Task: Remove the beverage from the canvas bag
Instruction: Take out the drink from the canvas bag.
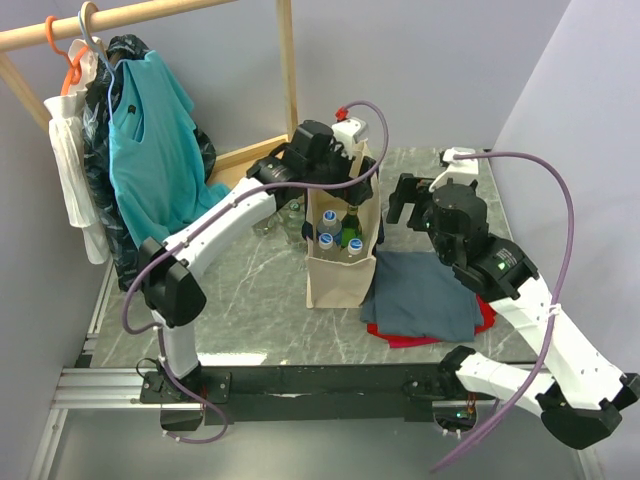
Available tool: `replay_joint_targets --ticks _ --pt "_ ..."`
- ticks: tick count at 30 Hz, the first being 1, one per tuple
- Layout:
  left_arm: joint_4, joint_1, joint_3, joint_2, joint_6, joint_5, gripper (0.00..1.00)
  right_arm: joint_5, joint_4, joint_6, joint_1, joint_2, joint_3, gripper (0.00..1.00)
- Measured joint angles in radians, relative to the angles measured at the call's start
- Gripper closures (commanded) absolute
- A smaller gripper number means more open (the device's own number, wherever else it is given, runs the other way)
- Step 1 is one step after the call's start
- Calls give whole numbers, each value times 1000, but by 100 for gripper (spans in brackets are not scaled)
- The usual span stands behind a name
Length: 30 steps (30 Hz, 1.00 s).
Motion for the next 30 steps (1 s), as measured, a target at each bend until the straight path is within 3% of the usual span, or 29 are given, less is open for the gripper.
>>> replay_joint_targets --ticks 9,30 --pt "-75 0 54 57 6 13 3 -90 -8 27 -102 0 -16 0" --pt "-207 -10 150 176 11 -64 1 -171 -7 28 -126 16 -18 0"
